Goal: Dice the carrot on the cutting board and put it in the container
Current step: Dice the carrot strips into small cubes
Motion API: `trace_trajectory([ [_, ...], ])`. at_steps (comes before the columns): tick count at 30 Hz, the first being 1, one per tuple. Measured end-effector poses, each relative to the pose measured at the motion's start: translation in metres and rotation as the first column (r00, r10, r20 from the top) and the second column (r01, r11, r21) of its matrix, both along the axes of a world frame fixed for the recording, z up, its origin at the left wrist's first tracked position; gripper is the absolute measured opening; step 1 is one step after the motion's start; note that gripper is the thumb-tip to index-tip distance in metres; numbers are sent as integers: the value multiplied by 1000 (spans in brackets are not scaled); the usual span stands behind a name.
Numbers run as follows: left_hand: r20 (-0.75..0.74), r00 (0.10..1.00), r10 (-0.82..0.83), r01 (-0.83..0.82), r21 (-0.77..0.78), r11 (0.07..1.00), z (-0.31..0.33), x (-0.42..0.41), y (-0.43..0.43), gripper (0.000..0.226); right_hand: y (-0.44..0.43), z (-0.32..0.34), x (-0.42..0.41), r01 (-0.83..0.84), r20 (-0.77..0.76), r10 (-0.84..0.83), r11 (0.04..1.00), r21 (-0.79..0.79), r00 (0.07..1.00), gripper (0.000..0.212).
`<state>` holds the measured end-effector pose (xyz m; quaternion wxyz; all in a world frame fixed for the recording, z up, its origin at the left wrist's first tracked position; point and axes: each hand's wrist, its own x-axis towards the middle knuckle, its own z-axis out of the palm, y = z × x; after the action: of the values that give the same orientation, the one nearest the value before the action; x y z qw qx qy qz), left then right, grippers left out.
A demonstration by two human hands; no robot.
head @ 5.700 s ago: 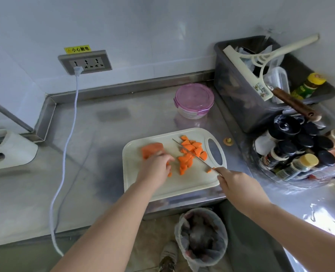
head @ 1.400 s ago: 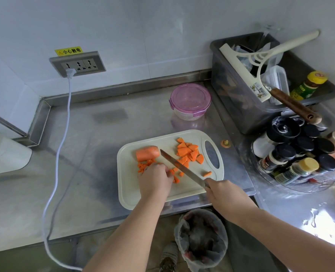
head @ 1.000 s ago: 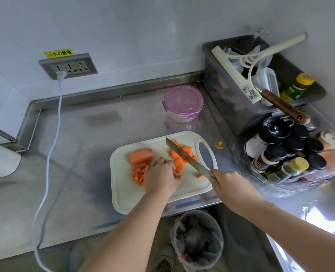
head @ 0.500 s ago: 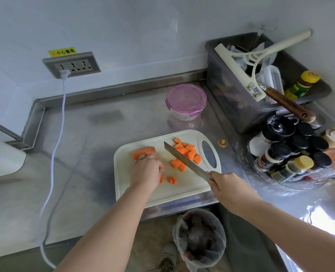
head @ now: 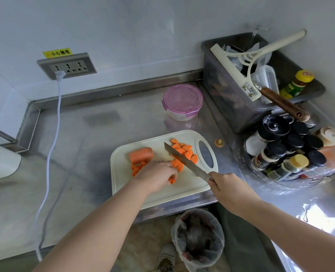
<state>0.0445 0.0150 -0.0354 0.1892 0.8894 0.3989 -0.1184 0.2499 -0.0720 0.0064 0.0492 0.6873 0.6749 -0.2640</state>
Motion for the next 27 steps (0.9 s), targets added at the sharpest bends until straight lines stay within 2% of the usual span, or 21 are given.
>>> trace_trajectory([
  [5,36,995,97,-94,-63,994,-3,-2,0,10,0,1,-1,12,2,-12,1000,-13,1000,28],
  [10,63,959,276,-278,13,961,-6,-1,-14,13,-1,-1,-4,37,-22,-38,998,-52,999,21],
  [13,62,900,431,-435,106,894,-10,4,-25,15,-3,-6,-9,65,-59,-71,994,-90,996,32],
  [17,94,763,639,-645,164,746,-15,9,-36,14,-5,-13,-15,73,-82,-84,990,-123,993,35],
  [24,146,739,657,-673,194,714,-13,3,-49,26,-13,-20,-24,37,-117,-51,991,-125,992,21],
  [27,92,747,659,-658,242,713,-10,-1,-53,27,-15,-22,-24,22,-112,-34,994,-109,993,24],
])
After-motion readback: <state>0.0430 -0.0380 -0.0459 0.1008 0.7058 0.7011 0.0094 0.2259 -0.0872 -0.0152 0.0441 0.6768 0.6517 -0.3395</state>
